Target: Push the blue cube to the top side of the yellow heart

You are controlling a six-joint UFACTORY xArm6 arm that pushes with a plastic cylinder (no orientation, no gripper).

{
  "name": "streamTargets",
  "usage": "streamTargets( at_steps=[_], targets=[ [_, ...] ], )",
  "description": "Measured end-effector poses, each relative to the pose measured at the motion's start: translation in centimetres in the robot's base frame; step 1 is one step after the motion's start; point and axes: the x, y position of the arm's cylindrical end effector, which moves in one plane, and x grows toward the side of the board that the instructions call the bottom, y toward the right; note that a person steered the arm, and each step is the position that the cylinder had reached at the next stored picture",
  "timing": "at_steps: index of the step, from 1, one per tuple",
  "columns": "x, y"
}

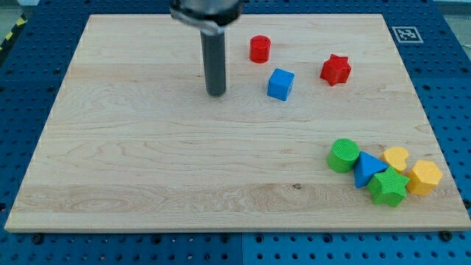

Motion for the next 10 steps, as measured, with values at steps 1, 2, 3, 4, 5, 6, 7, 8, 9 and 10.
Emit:
streamTargets(
  at_steps=[1,2,3,4,5,6,7,8,9,10],
  targets=[
    [-2.0,2.1],
    [-2.0,2.2],
    [-1.2,3.5],
    [0.8,6.9],
    [2.3,10.6],
    [2.5,11.8],
    [2.1,11.9],
    [1.9,13.8],
    [3.1,16.4],
    [6.9,19.8]
  ],
)
